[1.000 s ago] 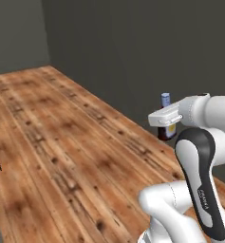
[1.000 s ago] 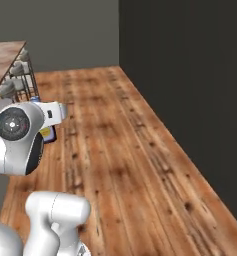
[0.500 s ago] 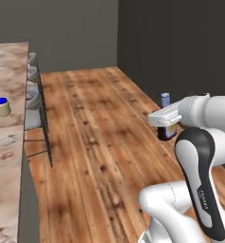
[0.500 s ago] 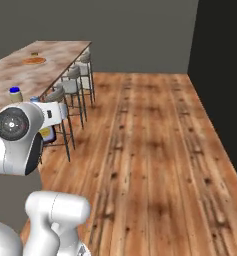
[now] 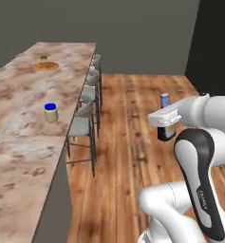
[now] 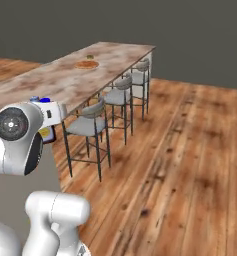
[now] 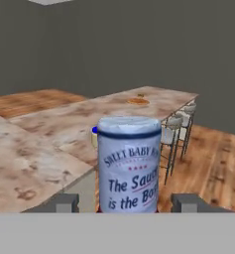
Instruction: Move the mayonnaise and condiment bottle from the cabinet to the dining counter.
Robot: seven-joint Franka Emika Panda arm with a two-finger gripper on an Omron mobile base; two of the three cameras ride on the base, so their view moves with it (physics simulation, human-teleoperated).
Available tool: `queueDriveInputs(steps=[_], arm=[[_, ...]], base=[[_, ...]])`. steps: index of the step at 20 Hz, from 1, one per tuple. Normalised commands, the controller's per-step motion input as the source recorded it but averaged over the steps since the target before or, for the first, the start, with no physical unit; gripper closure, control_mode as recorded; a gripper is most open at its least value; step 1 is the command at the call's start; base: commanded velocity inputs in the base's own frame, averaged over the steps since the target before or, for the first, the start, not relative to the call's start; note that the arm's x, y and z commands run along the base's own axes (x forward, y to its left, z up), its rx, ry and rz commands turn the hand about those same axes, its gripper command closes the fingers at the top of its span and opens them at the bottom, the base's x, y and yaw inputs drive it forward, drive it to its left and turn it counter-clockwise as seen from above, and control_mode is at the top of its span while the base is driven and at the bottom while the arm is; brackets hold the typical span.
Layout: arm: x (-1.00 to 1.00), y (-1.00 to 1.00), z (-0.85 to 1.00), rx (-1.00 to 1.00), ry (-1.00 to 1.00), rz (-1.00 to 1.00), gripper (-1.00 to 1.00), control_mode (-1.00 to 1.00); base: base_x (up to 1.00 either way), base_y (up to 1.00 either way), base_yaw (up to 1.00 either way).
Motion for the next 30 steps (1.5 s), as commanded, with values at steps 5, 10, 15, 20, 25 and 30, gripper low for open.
queueDriveInputs(steps=[5,10,15,20,25,30], arm=[[0.0,0.0,0.0,0.0,0.0,0.0,1.0,1.0],[0.0,0.0,0.0,0.0,0.0,0.0,1.0,1.0],[0.0,0.0,0.0,0.0,0.0,0.0,1.0,1.0],[0.0,0.0,0.0,0.0,0.0,0.0,1.0,1.0],[0.0,0.0,0.0,0.0,0.0,0.0,1.0,1.0],[0.0,0.0,0.0,0.0,0.0,0.0,1.0,1.0]], base=[[1.0,-0.33,0.47],[0.95,-0.61,0.44],[0.86,-0.59,0.48],[0.69,-0.59,0.49],[0.46,-0.49,0.55],[0.52,-0.46,0.53]])
